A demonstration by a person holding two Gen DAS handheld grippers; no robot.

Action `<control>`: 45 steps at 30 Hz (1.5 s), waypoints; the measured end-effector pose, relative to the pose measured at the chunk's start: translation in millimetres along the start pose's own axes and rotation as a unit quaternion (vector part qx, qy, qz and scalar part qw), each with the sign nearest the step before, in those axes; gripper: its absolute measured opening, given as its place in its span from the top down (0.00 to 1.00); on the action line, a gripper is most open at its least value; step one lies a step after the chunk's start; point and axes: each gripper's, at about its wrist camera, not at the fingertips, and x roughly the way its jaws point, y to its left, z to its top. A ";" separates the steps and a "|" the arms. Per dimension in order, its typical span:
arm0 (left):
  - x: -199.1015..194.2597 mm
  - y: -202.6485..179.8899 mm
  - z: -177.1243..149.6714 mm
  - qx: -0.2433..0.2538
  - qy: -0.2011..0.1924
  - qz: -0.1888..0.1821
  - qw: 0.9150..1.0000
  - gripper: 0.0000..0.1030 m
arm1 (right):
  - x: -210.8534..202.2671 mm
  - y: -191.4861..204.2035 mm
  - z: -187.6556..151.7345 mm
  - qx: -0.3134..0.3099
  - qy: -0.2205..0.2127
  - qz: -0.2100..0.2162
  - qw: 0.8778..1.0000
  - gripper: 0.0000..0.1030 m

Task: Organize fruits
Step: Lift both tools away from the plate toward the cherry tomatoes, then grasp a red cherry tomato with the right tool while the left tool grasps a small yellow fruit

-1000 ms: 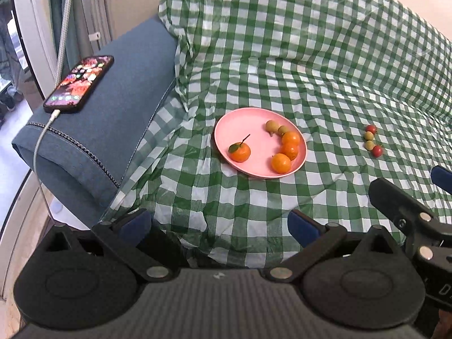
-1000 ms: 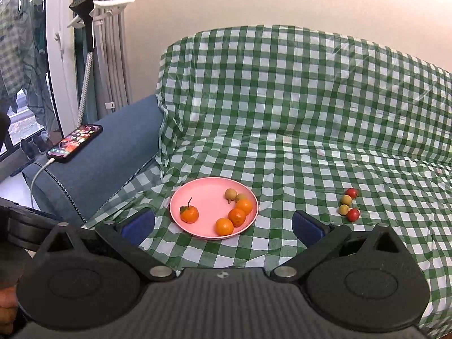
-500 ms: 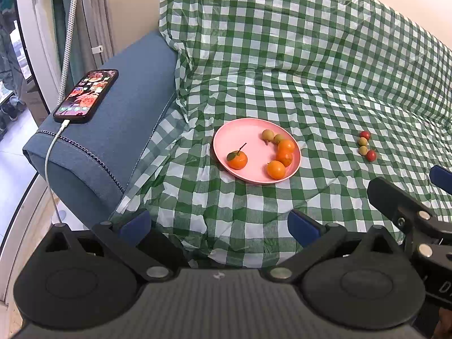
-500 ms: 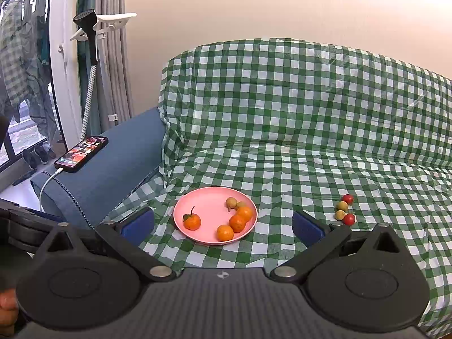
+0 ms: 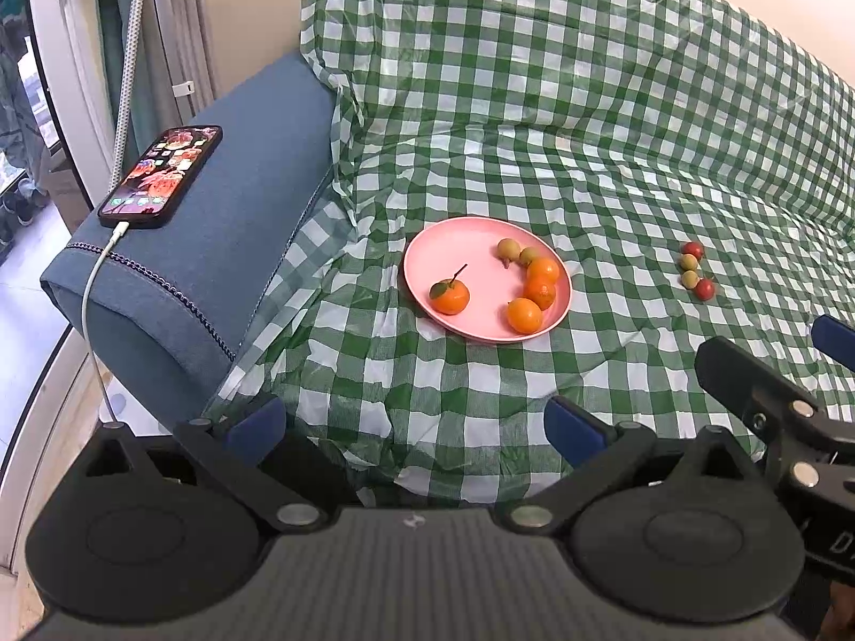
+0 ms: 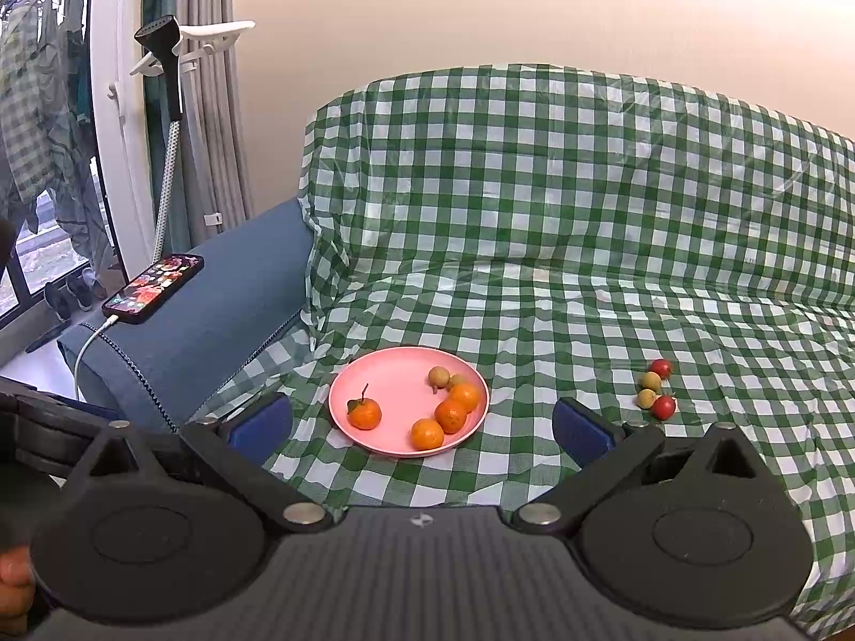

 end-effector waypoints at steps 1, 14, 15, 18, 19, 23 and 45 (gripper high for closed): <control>0.7 -0.1 0.1 0.000 0.000 0.000 1.000 0.00 | 0.7 -0.3 0.1 0.000 0.001 0.000 1.000 0.01; 10.7 3.1 -0.5 -0.001 0.009 0.000 1.000 0.00 | 8.6 -1.7 -4.4 0.004 0.010 0.005 1.000 0.01; 11.3 3.0 -0.5 0.000 0.009 0.000 1.000 0.00 | 9.2 -1.8 -4.7 0.005 0.011 0.005 1.000 0.01; 13.6 1.6 -0.6 0.002 0.014 0.002 1.000 0.00 | 11.4 -2.7 -6.4 0.008 0.014 0.007 1.000 0.01; 14.7 0.9 -0.7 0.004 0.016 0.003 1.000 0.00 | 12.5 -3.7 -7.4 0.010 0.015 0.008 1.000 0.01; 21.4 -2.9 0.8 0.012 0.025 0.010 1.000 0.00 | 18.1 -9.3 -11.4 0.021 0.021 0.011 0.999 0.01; 116.7 -74.2 69.9 0.047 0.092 0.035 0.994 0.00 | 121.1 -161.1 -34.7 0.149 0.051 -0.139 0.978 0.01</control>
